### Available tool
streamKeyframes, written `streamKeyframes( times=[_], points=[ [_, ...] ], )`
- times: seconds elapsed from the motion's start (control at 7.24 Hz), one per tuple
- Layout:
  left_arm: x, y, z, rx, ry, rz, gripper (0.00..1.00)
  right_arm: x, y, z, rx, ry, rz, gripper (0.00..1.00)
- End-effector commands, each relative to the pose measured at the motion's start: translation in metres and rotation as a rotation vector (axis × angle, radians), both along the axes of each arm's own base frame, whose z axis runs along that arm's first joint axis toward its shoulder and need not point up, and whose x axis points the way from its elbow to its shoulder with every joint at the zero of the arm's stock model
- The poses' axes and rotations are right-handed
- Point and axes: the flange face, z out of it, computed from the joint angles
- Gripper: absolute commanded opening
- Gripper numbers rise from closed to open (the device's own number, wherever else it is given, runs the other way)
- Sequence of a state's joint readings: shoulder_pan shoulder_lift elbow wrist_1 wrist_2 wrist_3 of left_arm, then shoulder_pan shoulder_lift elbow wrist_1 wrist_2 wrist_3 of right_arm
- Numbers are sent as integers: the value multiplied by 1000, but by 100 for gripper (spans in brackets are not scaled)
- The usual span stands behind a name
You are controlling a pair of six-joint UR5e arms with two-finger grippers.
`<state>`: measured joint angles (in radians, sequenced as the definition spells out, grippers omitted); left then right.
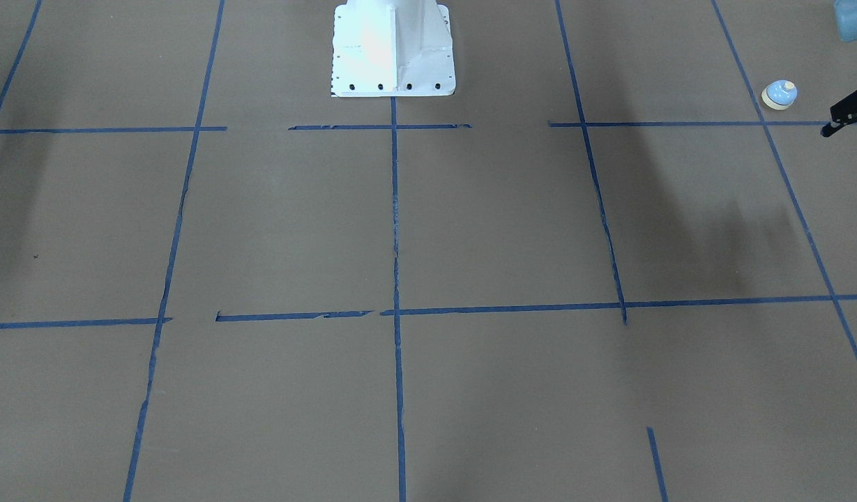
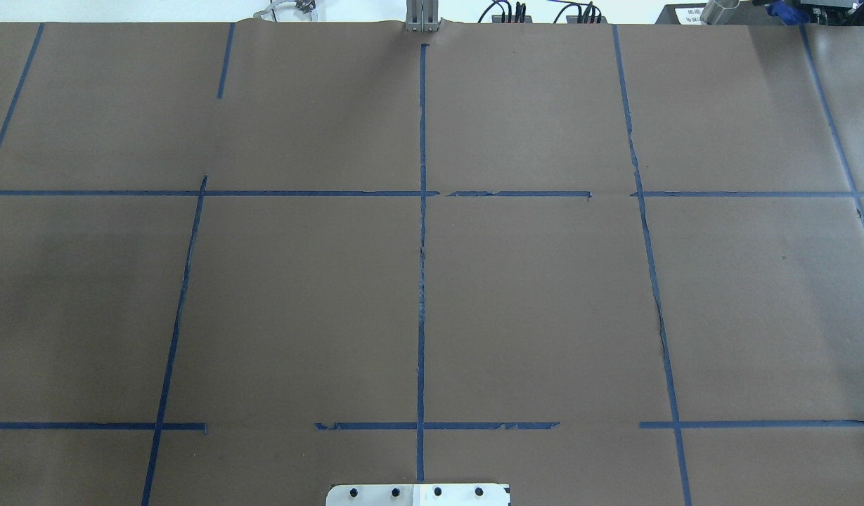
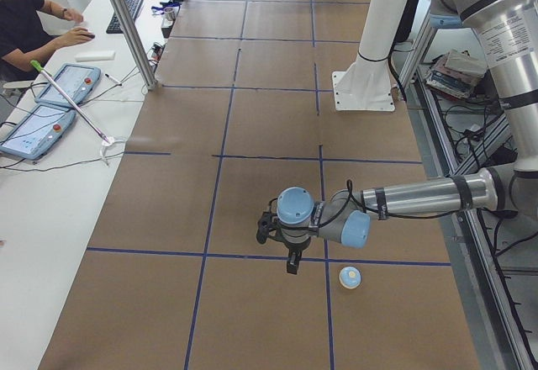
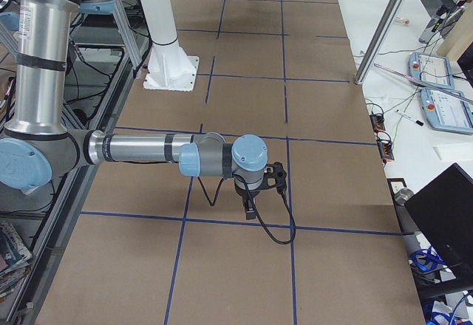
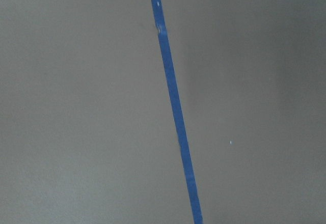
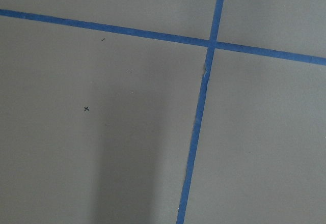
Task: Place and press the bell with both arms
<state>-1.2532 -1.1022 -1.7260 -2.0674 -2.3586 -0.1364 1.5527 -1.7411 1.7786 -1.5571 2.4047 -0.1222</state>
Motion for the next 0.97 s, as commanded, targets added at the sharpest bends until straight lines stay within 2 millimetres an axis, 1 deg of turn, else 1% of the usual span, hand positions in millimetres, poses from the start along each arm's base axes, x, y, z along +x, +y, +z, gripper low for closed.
streamKeyframes(
  times=[0.0, 0.28, 0.41, 0.69, 0.83],
  points=[
    [23, 47, 20, -55, -19, 93, 100, -2, 0, 0, 3, -2, -5, 100],
    [37, 67, 48, -115, -51, 177, 100, -6, -1, -1, 7, -4, -13, 100],
    [39, 70, 52, -118, -54, 192, 100, -6, -1, -2, 9, -4, -13, 100],
    [51, 78, 58, -129, -65, 257, 100, -7, -1, -2, 9, -4, -16, 100],
    [50, 83, 71, -149, -77, 266, 100, -7, -1, -1, 8, -2, -19, 100]
  ],
)
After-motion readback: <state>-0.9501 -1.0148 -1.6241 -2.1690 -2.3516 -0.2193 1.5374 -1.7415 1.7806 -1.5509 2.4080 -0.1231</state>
